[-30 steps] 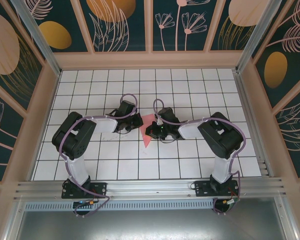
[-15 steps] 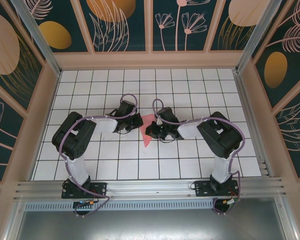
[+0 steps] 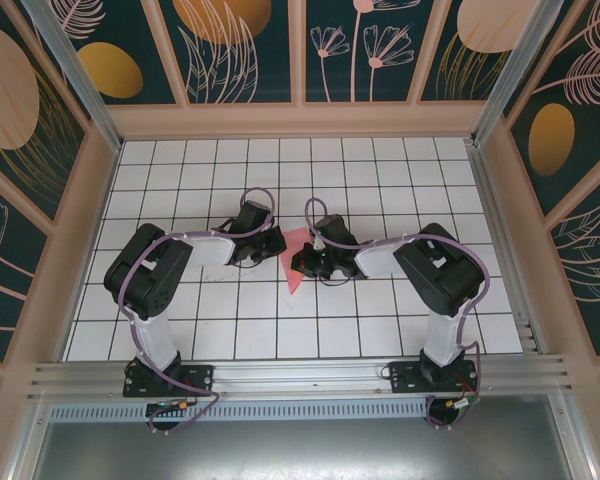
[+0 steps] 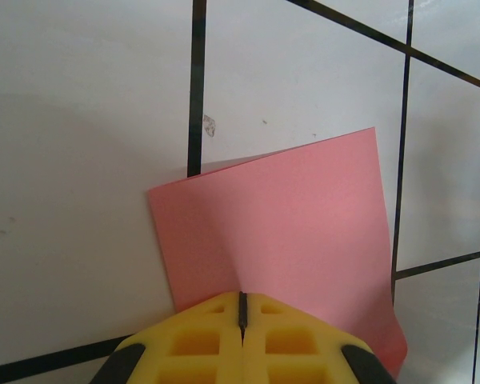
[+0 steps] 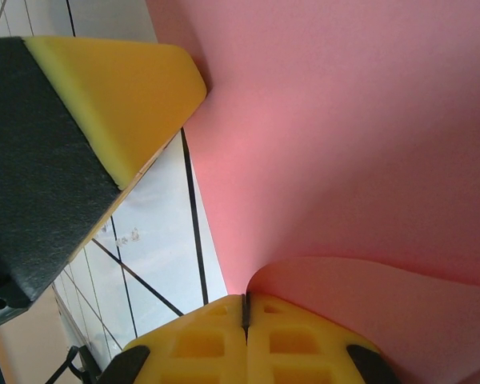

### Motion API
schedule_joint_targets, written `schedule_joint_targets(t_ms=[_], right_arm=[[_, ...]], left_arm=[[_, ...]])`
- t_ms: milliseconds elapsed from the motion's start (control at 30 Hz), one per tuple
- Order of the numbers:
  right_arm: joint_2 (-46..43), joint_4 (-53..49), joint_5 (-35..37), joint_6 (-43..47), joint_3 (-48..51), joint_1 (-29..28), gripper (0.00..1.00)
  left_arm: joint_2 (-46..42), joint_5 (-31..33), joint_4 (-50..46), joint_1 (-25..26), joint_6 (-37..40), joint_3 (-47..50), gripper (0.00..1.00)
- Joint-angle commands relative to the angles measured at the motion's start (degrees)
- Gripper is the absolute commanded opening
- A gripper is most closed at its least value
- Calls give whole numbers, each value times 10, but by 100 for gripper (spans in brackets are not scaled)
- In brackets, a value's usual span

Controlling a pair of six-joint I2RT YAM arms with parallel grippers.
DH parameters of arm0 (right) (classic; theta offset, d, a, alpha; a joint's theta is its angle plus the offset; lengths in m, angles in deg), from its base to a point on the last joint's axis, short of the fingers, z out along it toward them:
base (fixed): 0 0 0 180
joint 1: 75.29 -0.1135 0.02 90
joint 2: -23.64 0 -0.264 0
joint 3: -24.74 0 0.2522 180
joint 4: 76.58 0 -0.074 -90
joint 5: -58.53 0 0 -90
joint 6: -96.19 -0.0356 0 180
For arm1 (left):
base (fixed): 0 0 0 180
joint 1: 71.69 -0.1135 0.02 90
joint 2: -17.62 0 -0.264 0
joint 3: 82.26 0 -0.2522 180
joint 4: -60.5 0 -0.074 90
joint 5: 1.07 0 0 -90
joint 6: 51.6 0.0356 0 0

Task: Fold a paper plane with a square sheet of paper (pick it up from the middle)
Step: Fold the paper at the center of the table.

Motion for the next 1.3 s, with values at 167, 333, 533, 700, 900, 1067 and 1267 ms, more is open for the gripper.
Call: schedule_joint_targets(t_ms=[167, 333, 533, 700, 900, 1067, 1267], right_arm=[[3, -11, 12, 15, 4, -3, 0], [0, -15, 17, 15, 6, -3, 0], [2, -17, 16, 16, 7, -4, 0], [6, -15, 15, 16, 7, -5, 0], [13, -19, 13, 17, 4, -6, 9], [13, -24, 12, 20, 3, -6, 22], [16, -25, 9, 22, 1, -7, 31]], left_arm=[[19, -12, -20, 3, 6, 3, 3], [19, -12, -19, 3, 6, 3, 3], [20, -12, -19, 2, 6, 4, 3], [20, -13, -18, 3, 5, 4, 3], [8, -8, -23, 2, 2, 0, 4], [-24, 10, -29, 1, -8, -4, 10], [-59, 33, -54, -10, -3, -12, 21]])
